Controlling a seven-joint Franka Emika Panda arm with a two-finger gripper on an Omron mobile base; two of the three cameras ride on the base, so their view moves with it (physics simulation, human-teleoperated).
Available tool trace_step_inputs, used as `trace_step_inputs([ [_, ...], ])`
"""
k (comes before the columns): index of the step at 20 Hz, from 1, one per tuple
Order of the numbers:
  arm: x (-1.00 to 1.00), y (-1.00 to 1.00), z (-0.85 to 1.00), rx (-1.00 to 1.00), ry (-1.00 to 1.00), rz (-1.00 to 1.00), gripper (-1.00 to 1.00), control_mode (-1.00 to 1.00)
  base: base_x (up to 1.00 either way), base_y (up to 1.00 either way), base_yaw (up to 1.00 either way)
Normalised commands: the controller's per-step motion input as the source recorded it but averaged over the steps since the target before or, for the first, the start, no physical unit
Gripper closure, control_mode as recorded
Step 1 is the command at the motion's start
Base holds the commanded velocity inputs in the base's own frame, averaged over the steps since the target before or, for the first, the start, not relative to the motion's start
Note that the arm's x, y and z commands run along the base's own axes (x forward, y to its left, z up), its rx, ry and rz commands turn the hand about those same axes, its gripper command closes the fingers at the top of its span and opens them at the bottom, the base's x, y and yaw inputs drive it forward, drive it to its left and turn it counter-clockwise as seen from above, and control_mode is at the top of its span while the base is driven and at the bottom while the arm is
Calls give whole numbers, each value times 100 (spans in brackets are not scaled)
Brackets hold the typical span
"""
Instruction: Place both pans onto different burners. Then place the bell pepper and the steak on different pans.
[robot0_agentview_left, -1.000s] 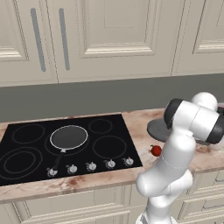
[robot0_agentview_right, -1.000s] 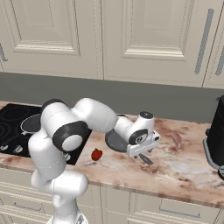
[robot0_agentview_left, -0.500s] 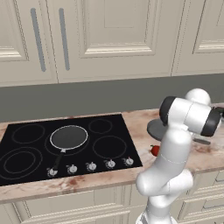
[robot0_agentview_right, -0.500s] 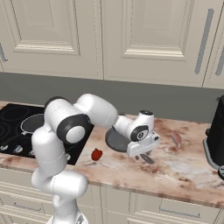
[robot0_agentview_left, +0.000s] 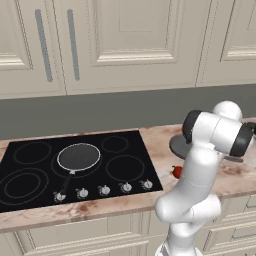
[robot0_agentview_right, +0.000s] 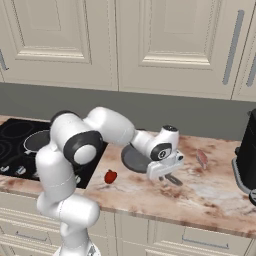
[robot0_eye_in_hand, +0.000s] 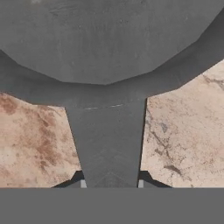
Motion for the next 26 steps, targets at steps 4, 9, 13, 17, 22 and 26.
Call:
trace_step_inputs([
  [4,-38,-1,13,0,-17,5,100,-100,0,0,0],
  [9,-9,3,15,0,-7,11,100,-100,0,0,0],
  [13,1,18,36,0,0,13,100,-100,0,0,0],
  [17,10,16,52,0,3,12,100,-100,0,0,0],
  [22,4,15,38,0,3,13,100,-100,0,0,0],
  [26,0,24,19,0,1,15,100,-100,0,0,0],
])
